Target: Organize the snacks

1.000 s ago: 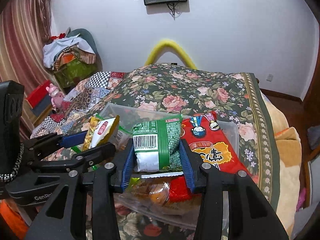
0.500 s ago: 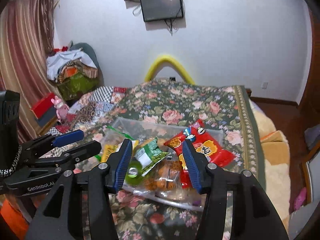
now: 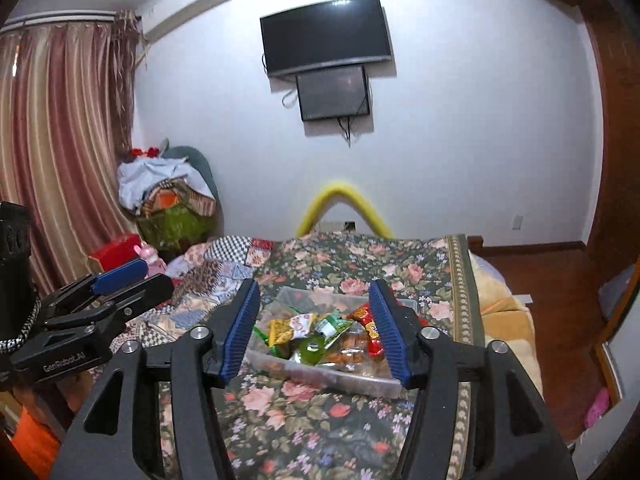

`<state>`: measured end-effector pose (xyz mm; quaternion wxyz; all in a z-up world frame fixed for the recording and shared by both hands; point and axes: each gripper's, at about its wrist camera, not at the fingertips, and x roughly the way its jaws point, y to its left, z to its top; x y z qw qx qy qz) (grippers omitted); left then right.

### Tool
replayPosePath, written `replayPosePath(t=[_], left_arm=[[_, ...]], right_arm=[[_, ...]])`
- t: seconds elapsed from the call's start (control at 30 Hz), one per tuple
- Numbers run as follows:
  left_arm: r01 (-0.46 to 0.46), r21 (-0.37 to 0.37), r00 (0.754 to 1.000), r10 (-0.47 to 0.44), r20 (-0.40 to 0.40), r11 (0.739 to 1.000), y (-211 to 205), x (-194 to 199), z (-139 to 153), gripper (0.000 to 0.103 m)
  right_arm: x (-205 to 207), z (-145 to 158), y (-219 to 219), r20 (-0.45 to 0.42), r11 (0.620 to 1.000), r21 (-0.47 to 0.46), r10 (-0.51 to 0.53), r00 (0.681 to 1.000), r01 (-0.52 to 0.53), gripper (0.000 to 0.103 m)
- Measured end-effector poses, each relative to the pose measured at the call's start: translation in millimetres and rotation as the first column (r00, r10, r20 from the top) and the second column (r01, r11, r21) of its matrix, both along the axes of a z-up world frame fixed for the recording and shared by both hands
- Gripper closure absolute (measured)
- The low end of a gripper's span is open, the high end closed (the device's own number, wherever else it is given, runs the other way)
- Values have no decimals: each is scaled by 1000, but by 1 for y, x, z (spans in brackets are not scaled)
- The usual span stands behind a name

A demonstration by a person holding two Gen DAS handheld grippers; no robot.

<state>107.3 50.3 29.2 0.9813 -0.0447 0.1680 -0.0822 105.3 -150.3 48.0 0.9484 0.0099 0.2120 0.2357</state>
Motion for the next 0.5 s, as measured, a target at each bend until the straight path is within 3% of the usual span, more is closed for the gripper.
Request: replayPosePath(t=[0.17, 0.27, 0.4, 0.5], left_arm=[[-23, 31, 999, 21, 42, 999, -7, -30, 8, 11], [-24, 33, 999, 22, 50, 999, -9, -42, 10, 7], [-38, 38, 998, 36, 53, 999, -11, -53, 9, 5], [-39, 42, 998, 36, 51, 998, -12, -58, 6, 3]], right_arm=[[-27, 5, 0, 31, 1000, 8, -4, 999, 4, 32], [-37, 5, -2, 37, 1000, 18, -12, 999, 12, 20], [-44, 2, -3, 40, 999, 24, -33, 999, 32, 14], [-52, 1, -6, 52, 998, 24, -57, 997, 55, 1]])
